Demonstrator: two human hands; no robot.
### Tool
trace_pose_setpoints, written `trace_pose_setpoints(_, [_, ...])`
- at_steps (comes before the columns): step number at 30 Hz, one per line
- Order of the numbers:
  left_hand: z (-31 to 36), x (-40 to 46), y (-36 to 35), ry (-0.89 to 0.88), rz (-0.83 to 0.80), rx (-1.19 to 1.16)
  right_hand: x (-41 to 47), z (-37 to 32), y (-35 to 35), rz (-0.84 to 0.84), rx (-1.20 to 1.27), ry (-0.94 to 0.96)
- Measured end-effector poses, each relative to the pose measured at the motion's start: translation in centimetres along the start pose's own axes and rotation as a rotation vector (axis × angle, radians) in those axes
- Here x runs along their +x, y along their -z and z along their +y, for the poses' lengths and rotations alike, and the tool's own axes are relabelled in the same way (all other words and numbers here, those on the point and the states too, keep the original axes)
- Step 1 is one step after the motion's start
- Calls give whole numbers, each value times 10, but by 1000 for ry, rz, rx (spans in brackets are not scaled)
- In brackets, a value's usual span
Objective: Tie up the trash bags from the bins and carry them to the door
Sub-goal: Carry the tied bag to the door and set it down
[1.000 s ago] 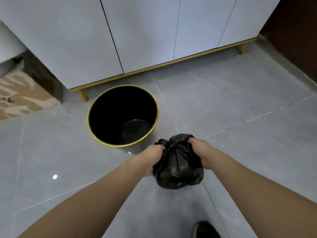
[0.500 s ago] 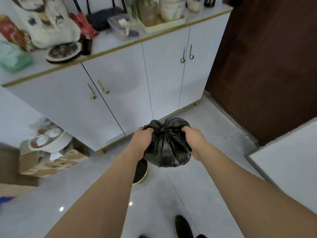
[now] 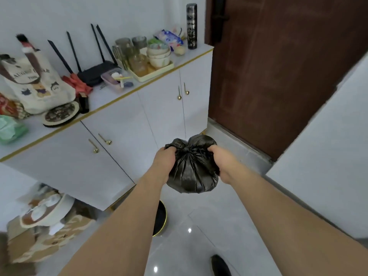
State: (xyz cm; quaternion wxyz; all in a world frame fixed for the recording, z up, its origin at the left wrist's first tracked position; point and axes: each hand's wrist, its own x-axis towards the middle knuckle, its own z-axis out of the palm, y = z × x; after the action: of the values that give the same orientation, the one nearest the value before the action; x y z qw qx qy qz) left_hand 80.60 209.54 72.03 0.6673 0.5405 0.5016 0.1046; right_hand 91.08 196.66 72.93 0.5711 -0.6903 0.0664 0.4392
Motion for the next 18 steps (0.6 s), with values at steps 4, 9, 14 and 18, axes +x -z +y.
trace_pose_setpoints(4, [6,-1,-79,-44,-162,134,-4,4,79,146,115,-6])
trace_pose_setpoints(9, [5,-17,-206,-91,-381,307,-14,12,198,344,285,19])
trace_pose_setpoints(14, [2,-30,-325,-198,-533,497,-15,19,308,453,417,37])
trace_pose_setpoints(18, [-2,-22,-396,-253,-615,579,4,15,368,505,462,25])
